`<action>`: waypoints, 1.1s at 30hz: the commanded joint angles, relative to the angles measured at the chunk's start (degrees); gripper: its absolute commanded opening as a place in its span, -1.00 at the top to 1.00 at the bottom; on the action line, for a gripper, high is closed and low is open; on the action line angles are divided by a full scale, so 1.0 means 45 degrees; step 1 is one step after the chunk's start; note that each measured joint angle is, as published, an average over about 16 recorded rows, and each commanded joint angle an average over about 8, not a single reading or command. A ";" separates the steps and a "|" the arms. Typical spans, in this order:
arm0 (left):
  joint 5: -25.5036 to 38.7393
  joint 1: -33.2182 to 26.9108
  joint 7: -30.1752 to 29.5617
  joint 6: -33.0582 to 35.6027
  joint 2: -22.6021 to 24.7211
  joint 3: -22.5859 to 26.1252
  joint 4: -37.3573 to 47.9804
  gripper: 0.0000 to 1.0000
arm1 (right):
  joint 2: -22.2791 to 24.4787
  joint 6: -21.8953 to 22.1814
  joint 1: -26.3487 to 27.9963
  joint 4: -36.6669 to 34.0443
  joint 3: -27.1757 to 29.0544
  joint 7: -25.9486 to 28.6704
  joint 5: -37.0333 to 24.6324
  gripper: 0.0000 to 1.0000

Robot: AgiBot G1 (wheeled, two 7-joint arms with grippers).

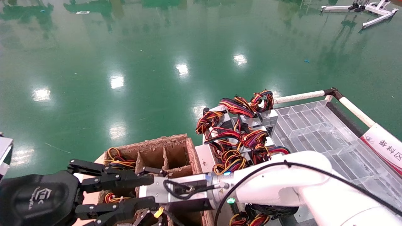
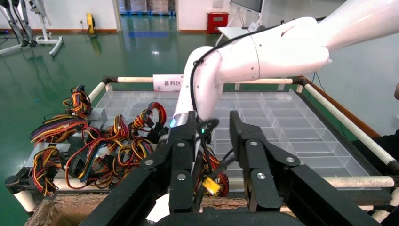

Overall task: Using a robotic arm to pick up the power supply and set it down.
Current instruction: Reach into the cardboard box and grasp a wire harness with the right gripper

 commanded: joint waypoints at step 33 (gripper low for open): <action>-0.0002 -0.0001 0.0001 -0.0001 -0.0001 0.0003 0.0000 -1.00 | 0.0116 0.3130 0.0017 -0.0051 -0.4164 0.0191 0.4598 1.00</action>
